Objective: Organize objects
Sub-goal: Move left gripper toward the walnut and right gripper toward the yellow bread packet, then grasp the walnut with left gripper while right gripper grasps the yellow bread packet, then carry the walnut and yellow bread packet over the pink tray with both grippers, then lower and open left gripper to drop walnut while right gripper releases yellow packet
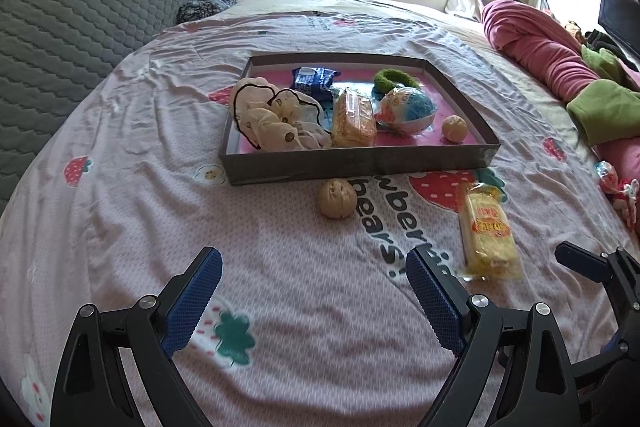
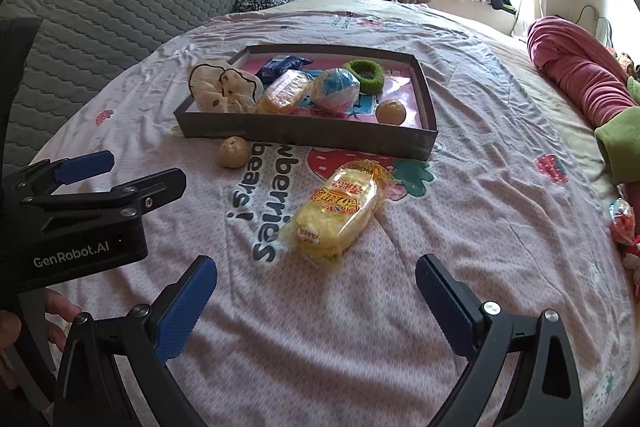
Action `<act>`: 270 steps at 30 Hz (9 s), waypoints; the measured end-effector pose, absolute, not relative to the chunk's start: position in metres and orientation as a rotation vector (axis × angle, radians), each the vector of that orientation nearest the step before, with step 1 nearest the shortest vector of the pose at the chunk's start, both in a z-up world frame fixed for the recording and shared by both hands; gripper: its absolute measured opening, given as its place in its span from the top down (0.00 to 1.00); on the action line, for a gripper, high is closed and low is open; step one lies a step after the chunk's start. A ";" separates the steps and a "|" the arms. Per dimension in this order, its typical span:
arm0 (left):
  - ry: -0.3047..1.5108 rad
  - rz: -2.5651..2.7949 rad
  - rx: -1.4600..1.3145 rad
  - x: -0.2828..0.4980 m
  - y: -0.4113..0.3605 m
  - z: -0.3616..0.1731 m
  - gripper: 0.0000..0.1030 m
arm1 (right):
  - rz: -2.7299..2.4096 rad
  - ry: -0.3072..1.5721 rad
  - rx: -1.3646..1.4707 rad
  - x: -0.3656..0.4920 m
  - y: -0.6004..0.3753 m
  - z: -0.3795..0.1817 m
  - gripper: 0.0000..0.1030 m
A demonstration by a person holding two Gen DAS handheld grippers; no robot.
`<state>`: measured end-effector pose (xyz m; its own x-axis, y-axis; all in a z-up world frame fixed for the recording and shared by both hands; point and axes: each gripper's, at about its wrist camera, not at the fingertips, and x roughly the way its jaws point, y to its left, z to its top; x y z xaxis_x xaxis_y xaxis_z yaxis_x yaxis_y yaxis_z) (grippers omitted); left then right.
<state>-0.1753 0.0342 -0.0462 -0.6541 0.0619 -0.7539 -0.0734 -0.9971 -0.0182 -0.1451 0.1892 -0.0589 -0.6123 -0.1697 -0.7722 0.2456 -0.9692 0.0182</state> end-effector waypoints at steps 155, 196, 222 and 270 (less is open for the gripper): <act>0.035 2.802 -1.030 -0.136 0.068 0.073 0.67 | -2.704 0.113 0.966 -0.113 0.211 0.072 0.61; 0.111 2.785 -1.046 -0.278 0.092 0.039 0.67 | -2.725 0.208 0.959 -0.241 0.221 0.046 0.61; 0.155 2.757 -1.164 -0.359 0.094 -0.052 0.67 | -2.670 0.212 1.083 -0.352 0.221 -0.044 0.61; 0.130 2.796 -1.168 -0.346 0.088 -0.045 0.44 | -2.648 0.235 1.158 -0.355 0.218 -0.049 0.57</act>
